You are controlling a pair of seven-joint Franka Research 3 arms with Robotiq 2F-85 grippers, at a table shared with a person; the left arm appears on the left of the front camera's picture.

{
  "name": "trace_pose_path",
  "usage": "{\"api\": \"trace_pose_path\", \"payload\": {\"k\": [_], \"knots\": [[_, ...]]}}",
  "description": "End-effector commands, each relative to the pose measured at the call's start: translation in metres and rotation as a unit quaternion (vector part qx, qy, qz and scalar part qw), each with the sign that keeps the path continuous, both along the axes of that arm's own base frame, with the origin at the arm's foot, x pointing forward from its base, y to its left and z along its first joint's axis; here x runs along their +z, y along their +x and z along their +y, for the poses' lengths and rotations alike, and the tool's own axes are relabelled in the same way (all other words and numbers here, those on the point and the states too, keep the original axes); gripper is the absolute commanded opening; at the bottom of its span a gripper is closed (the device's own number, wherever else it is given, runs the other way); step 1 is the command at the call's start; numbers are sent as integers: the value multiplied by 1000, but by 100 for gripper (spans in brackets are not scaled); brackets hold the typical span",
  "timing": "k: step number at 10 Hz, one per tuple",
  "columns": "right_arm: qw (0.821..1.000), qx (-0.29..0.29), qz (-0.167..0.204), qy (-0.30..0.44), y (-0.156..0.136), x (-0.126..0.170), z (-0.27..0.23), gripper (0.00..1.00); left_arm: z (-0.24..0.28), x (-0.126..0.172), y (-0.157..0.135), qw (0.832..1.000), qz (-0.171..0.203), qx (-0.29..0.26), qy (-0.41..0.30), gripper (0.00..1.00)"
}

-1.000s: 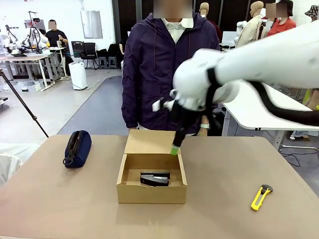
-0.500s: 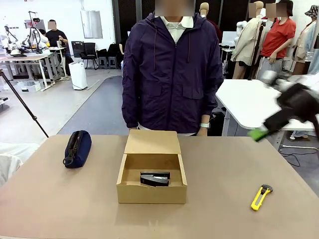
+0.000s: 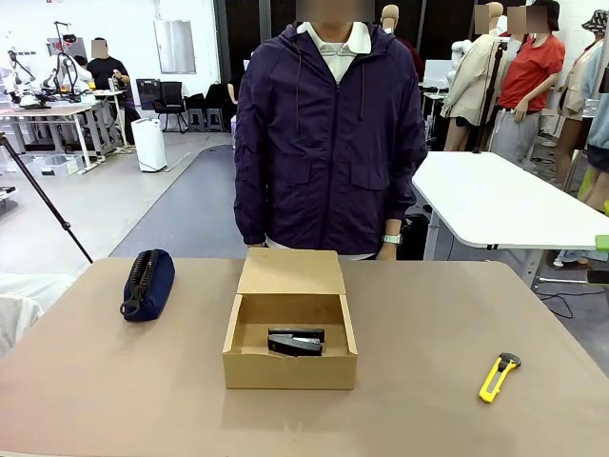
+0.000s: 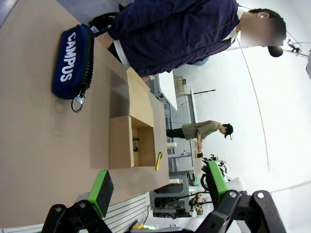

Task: Pack the items into the box.
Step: Pick up the item specified by the human and place it in the Mailer Box.

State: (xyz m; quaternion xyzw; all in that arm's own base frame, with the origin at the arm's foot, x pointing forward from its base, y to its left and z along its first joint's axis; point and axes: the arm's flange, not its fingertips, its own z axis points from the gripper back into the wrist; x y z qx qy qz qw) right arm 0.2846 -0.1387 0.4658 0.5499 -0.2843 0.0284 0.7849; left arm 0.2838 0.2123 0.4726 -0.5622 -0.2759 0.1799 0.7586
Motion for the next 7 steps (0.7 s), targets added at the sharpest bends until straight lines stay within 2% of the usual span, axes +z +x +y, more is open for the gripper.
{"api": "trace_pose_path", "payload": {"k": [1,7], "knots": [[997,57,2,-50,3,10,32,100,0,1,0,1000,-12,0,-4,100],[997,57,2,-50,3,10,32,100,0,1,0,1000,-12,0,-4,100]]}}
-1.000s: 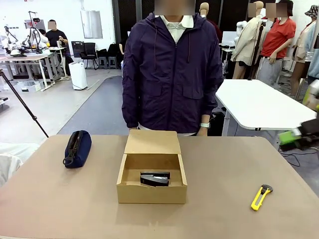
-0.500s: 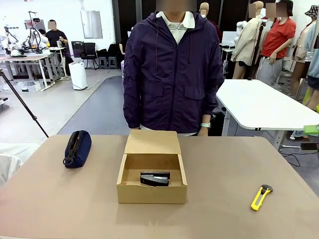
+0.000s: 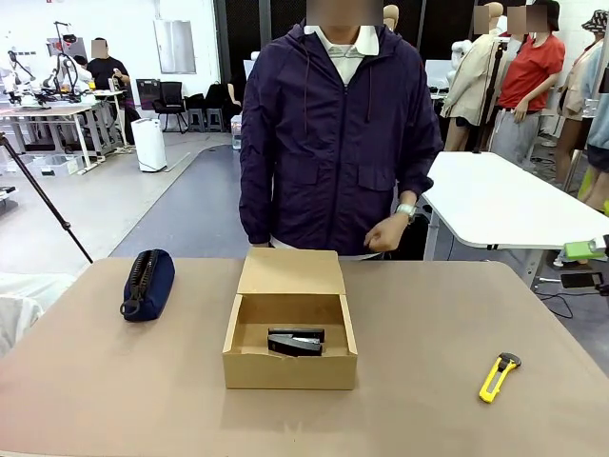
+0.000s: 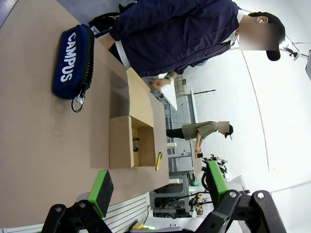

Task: Pack the items into the box.
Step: Pick up the item specified by the human and place it in the Mailer Box.

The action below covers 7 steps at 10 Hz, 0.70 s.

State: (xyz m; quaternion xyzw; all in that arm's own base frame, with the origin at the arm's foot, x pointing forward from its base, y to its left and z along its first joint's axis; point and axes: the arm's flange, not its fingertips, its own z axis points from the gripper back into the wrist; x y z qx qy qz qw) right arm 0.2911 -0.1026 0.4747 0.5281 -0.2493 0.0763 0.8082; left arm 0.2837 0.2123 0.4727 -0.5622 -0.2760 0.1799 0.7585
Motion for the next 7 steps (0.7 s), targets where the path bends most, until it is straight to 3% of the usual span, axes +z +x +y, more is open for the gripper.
{"api": "trace_pose_path", "payload": {"k": [1,7], "knots": [[1000,7,-6,-5,-4,1,-4,100,0,1,0,1000,-12,0,-4,100],[1000,7,-6,-5,-4,1,-4,100,0,1,0,1000,-12,0,-4,100]]}}
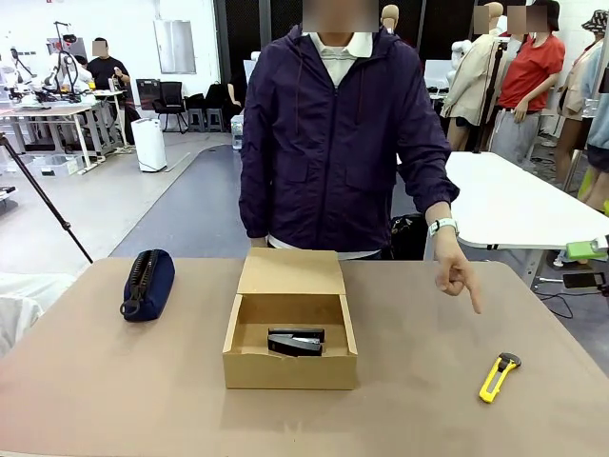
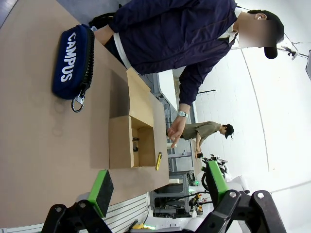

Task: Pack the items into the box.
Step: Pick up the item specified by the human and place it in the Mailer Box.

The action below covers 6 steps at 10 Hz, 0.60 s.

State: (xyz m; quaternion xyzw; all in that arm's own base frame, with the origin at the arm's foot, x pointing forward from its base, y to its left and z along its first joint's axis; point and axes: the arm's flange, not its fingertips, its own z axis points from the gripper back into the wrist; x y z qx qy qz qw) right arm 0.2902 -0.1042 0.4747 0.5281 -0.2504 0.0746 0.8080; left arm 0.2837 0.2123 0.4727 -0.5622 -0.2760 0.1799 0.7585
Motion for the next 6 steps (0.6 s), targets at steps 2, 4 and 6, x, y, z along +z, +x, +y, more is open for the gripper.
{"api": "trace_pose_path", "payload": {"k": [2,4,6], "knots": [[1000,9,-5,-6,-3,1,-3,100,0,1,0,1000,-12,0,-4,100],[1000,0,0,0,0,0,0,100,0,1,0,1000,-12,0,-4,100],[975,86,168,-117,26,-5,30,100,0,1,0,1000,-12,0,-4,100]]}}
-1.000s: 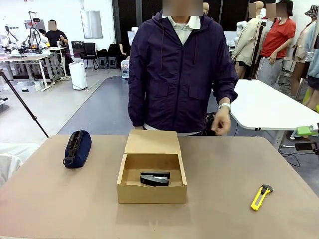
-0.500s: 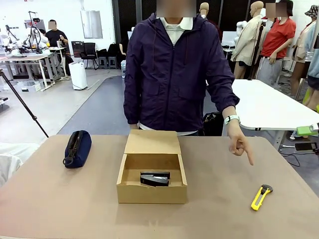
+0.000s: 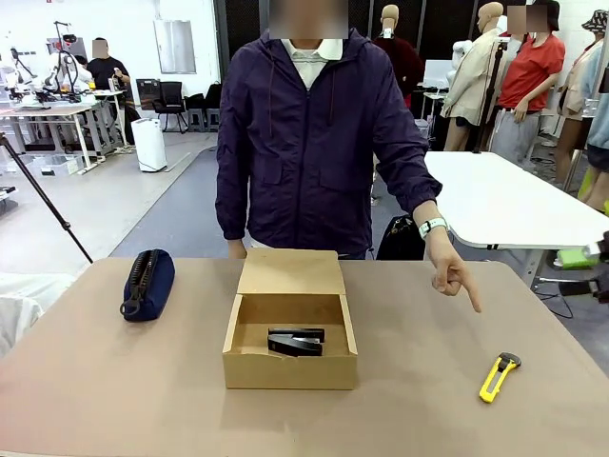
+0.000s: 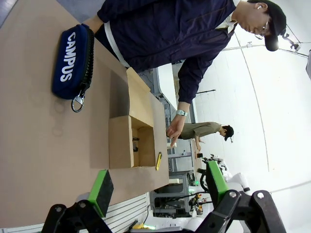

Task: Pack the items into the box.
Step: Pick up the item specified by the human and place it in the Mailer Box.

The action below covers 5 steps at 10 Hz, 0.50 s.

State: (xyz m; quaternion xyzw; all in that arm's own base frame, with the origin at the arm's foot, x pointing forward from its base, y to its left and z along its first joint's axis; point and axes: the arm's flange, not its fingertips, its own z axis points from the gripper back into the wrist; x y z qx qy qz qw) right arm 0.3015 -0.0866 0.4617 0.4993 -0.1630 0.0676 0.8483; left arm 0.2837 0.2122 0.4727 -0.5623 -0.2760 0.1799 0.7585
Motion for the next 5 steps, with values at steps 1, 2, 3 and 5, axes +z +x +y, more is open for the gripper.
{"api": "trace_pose_path", "payload": {"k": [1,2,3,5], "knots": [[971,61,160,-169,20,4,33,100,0,1,0,1000,-12,0,-4,100],[938,100,216,-251,26,-2,56,100,0,1,0,1000,-12,0,-4,100],[901,91,272,-325,30,-10,80,100,0,1,0,1000,-12,0,-4,100],[805,-8,362,-469,41,-25,101,100,0,1,0,1000,-12,0,-4,100]]}}
